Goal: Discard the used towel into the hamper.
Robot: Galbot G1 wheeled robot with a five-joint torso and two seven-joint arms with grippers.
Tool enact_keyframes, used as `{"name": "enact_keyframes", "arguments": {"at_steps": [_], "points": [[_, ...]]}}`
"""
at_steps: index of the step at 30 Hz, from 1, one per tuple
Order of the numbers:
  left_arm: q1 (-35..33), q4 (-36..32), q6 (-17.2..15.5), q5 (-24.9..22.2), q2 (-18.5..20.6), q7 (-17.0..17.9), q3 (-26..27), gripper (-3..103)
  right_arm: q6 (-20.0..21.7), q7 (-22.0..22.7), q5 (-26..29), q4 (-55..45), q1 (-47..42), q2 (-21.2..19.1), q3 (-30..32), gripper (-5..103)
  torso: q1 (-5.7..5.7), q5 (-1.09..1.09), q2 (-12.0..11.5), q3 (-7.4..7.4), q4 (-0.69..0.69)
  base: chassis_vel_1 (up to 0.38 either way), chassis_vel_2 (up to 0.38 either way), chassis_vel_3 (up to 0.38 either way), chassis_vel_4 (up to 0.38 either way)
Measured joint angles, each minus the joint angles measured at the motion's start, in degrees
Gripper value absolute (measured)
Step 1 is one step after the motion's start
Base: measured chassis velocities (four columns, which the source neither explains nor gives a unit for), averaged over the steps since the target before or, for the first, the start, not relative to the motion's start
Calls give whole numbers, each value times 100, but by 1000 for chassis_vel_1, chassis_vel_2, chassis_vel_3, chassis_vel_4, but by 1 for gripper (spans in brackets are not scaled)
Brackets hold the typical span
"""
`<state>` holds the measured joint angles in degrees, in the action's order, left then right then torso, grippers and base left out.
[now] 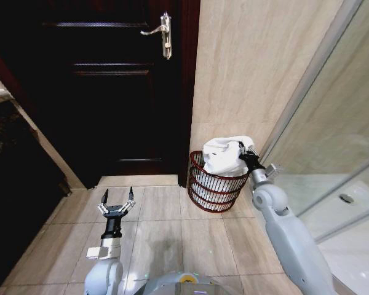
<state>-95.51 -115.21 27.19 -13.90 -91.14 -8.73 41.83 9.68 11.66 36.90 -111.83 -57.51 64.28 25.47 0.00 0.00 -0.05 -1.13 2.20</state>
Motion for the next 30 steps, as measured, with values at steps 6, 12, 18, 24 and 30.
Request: {"name": "enact_keyframes", "arguments": {"at_steps": [6, 12, 18, 24, 30], "points": [[-3, 0, 14, -5, -3, 0, 0, 100, 15, 5, -45, -203, -261, 44, 133, 8, 0, 0, 1, -1, 0, -67, 69, 68, -73], [-5, 41, 61, -6, -36, -6, -21, 100, 8, -3, -146, -539, -718, 135, 281, 8, 0, 0, 2, -2, -1, -68, 59, 63, -68], [6, 46, 64, -6, -39, -9, -23, 100, -2, 19, -221, -704, -899, 214, 290, 8, 0, 0, 3, -2, 0, -64, 58, 58, -76], [16, 47, 58, -20, -21, -10, -16, 100, 1, 72, -353, -934, -1223, 318, 303, 8, 0, 0, 4, -2, 0, -78, 79, 67, -68], [28, 123, 77, -22, -37, -10, -32, 100, -91, 186, -463, -1073, -1501, 377, 314, 8, 0, -1, 4, -3, 0, -64, 73, 68, -85]]}}
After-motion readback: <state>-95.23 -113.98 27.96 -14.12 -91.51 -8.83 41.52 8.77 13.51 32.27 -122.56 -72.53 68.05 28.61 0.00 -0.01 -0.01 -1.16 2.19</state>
